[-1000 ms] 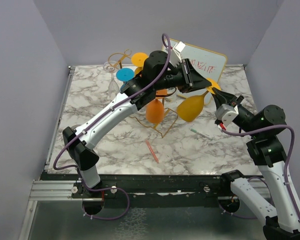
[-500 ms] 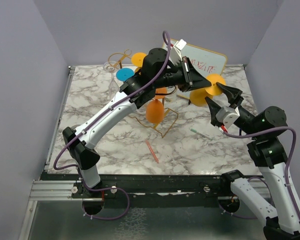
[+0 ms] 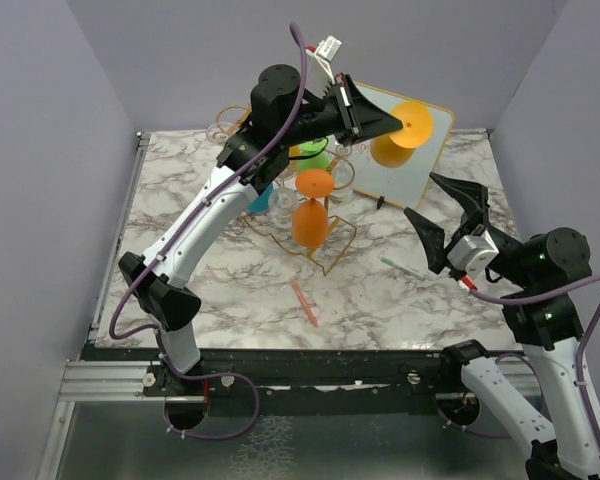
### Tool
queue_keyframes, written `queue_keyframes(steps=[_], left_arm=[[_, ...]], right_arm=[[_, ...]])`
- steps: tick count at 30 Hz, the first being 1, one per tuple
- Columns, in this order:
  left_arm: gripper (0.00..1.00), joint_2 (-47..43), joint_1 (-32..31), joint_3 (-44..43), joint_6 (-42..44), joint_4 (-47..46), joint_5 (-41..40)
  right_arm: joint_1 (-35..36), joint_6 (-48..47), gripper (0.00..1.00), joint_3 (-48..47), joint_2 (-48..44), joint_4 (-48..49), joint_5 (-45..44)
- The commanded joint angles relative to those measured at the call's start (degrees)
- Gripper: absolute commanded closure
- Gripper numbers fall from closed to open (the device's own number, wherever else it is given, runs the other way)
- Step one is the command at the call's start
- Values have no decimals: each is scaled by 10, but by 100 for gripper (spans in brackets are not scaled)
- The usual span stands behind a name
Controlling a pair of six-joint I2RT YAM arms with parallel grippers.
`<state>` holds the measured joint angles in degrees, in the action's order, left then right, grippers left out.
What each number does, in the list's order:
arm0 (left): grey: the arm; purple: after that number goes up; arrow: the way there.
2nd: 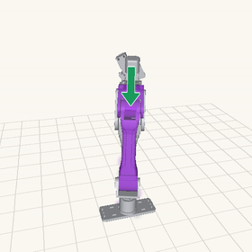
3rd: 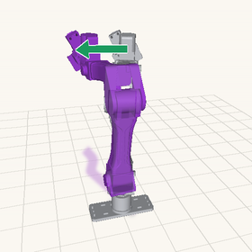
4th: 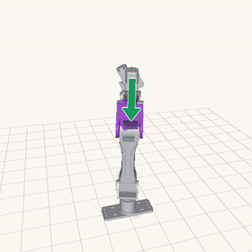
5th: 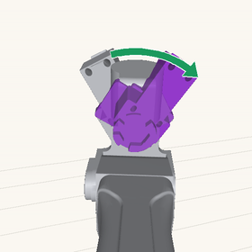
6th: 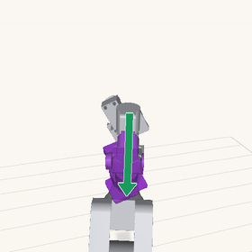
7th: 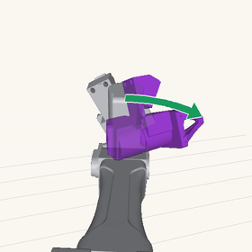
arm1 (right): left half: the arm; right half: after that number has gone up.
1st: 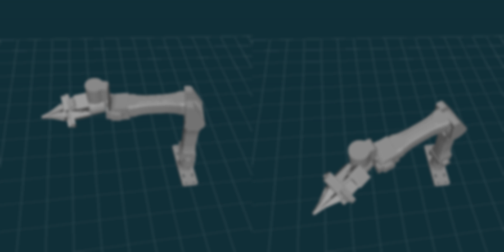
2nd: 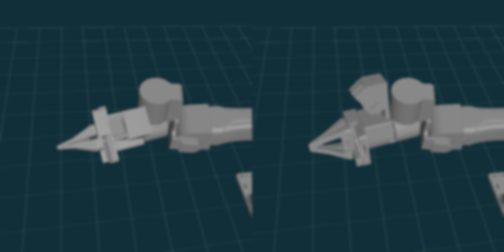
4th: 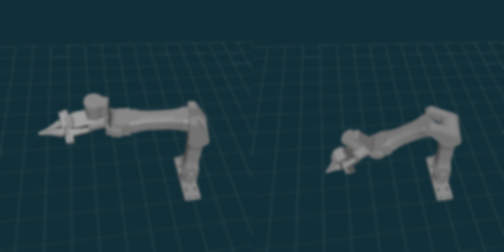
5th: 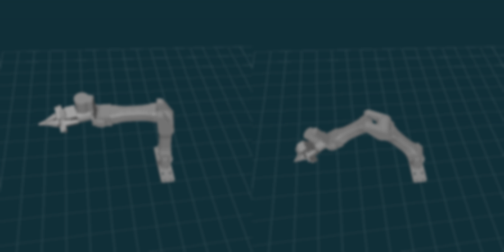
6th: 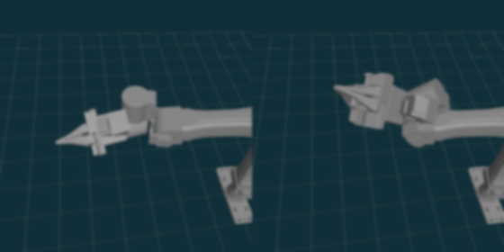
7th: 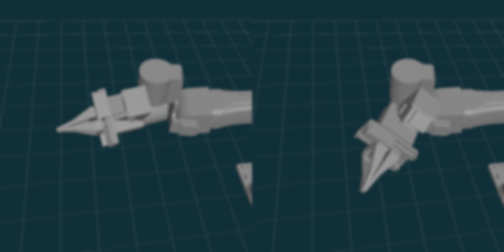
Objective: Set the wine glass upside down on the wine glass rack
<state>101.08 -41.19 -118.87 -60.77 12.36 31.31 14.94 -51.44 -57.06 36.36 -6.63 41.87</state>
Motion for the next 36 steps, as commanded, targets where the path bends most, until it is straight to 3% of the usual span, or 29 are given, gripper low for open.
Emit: queue_keyframes(steps=[1,5,13,24,36], left_arm=[[100,28,32,-51,4,-65,65],[100,53,64,-93,-14,-83,90],[100,74,150,-94,-53,-136,109],[100,44,270,-2,-72,-170,93],[100,32,340,96,-126,-205,63]], right_arm=[[1,57,25,13,-14,76,77],[1,91,25,34,-26,125,90],[1,134,25,48,-26,170,88],[1,149,24,58,-19,177,103],[1,151,24,56,-21,163,103]])
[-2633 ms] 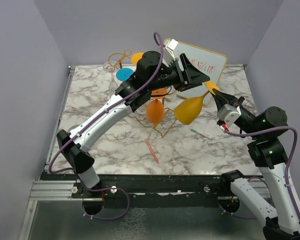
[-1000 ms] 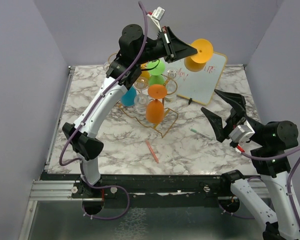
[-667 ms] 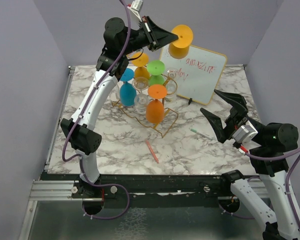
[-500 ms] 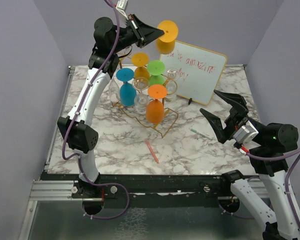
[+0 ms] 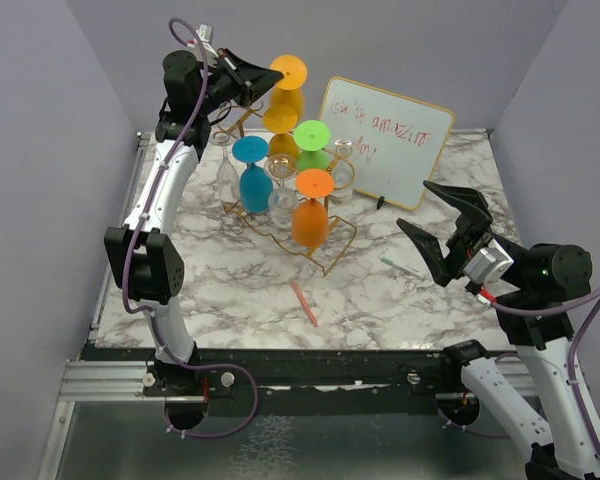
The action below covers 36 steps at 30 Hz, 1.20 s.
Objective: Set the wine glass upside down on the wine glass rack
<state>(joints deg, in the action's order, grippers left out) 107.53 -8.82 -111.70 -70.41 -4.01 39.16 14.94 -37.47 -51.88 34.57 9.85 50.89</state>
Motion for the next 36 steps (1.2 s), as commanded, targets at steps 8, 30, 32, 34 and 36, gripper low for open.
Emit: queue_keyframes(steps=[8,30,32,34,36], left_arm=[[100,-46,44,46,-23,9,-34],[100,-32,60,3,5,154,-42],[100,-30,59,2,7,159,-40],[100,-30,60,2,12,167,-43],[100,-32,59,2,22,179,-54]], right_arm=[[1,10,24,6,-3,-6,10],[1,20,23,7,-3,4,6],[1,21,23,9,-3,4,6],[1,21,23,8,-2,5,6],[1,21,23,9,-2,5,6]])
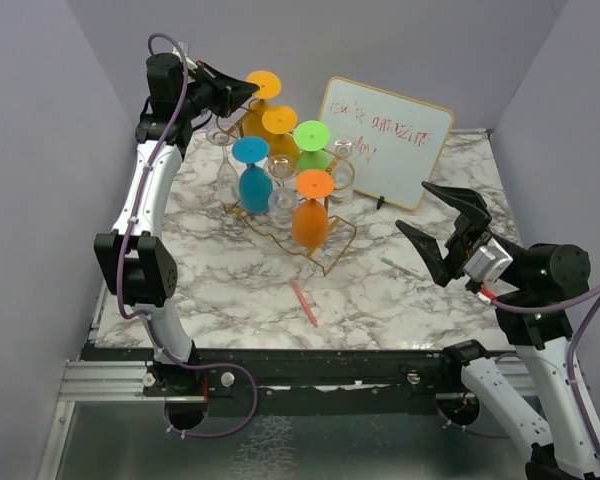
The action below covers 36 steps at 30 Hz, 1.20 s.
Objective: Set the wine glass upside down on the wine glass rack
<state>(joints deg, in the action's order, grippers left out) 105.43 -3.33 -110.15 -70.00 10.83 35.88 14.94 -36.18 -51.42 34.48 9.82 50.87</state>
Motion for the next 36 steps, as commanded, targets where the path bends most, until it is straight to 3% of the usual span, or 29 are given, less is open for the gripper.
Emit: queue_keyframes(steps=[1,20,26,36], left_arm=[[100,-13,4,-14,23,36,-27],[100,-32,13,-3,62,68,-43],[79,-40,14,-13,102,116,-57],[70,-40,14,-46,146,168,-61]], right_arm=[[1,9,23,5,0,6,6],[1,6,23,7,6,11,4],[1,2,22,11,9,10,-11],[1,9,22,21,17,16,-13]])
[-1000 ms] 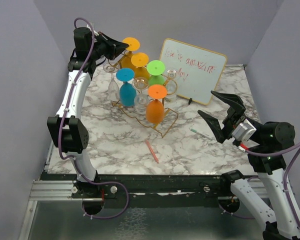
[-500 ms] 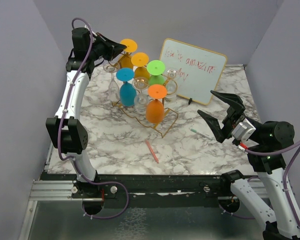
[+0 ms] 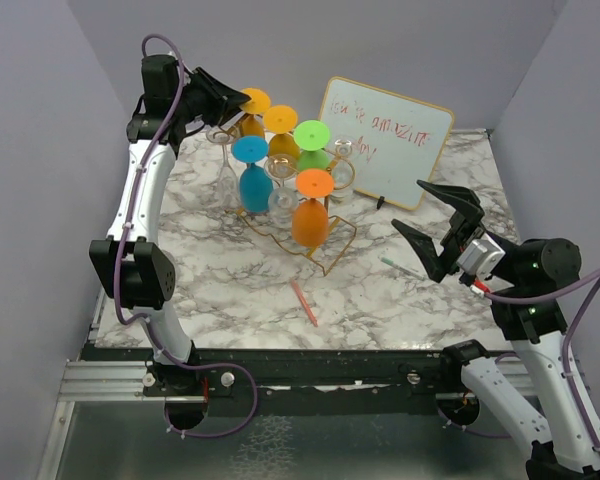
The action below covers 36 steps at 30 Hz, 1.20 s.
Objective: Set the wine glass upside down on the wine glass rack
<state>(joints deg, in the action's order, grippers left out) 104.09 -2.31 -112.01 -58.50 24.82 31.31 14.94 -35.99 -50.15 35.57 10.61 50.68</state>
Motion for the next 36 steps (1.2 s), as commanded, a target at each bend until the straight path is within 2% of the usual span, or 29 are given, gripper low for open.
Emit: queue_keyframes(steps=[1,10,17,21,24,27,30,36], left_arm=[[68,-30,4,-30,35,33,-20],[49,-60,9,-28,99,75,-41],[42,-85,18,-31,119,87,-48],[41,-107,36,-35,143,92,-45],[40,-132,43,-36,195,108,-47],[37,-173,47,-18,258,144,-96],[29,-235,47,38,310,160,-150],[10,-394,47,202,389,177,-250]], right_arm=[[1,9,22,10,7,9,-13],[1,146,21,40,5,42,17],[1,222,20,81,-23,57,-34],[1,308,19,81,-23,15,-143],[1,387,19,54,3,-85,-259],[1,462,19,19,40,-199,-374],[1,531,19,1,71,-290,-461],[1,588,17,4,70,-373,-586]])
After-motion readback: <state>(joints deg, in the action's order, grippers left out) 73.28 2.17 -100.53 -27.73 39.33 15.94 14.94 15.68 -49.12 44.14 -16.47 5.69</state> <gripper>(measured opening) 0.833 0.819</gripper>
